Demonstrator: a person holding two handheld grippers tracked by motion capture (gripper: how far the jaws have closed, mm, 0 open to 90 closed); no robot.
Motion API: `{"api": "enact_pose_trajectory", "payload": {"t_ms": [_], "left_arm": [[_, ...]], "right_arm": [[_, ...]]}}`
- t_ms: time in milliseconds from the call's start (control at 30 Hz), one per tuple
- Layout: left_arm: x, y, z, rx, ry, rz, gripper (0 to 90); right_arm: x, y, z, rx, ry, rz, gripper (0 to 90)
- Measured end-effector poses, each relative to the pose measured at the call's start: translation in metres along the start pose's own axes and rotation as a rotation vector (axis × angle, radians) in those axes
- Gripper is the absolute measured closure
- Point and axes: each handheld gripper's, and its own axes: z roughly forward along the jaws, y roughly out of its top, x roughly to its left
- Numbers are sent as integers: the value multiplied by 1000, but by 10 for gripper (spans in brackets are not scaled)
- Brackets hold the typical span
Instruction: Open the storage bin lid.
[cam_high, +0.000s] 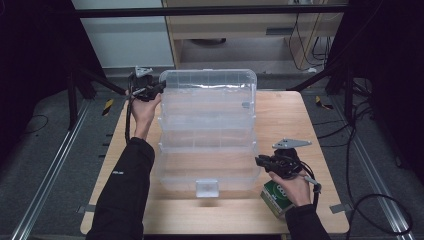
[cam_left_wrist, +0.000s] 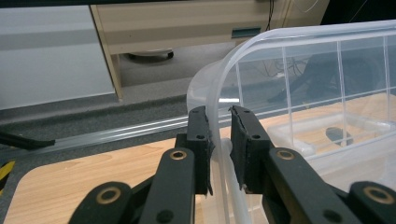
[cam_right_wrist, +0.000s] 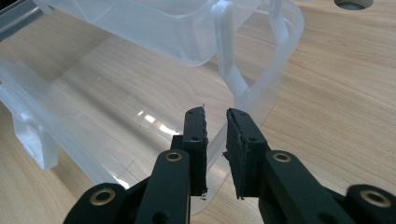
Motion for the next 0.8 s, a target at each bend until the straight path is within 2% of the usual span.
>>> {"api": "enact_pose_trajectory", "payload": {"t_ms": [267, 467, 567, 800], "left_arm": [[2, -3, 13, 15, 7, -32, 772], [2, -1, 20, 43, 21, -28, 770], [4, -2, 23, 43, 11, -46, 772], [4, 0, 26, 55, 9, -40, 772]], "right_arm": [[-1, 0, 0, -3, 6, 0, 777], [-1, 0, 0, -3, 8, 0, 776], [-1, 0, 0, -2, 8, 0, 776], [0, 0, 0, 1, 9, 2, 775]]}}
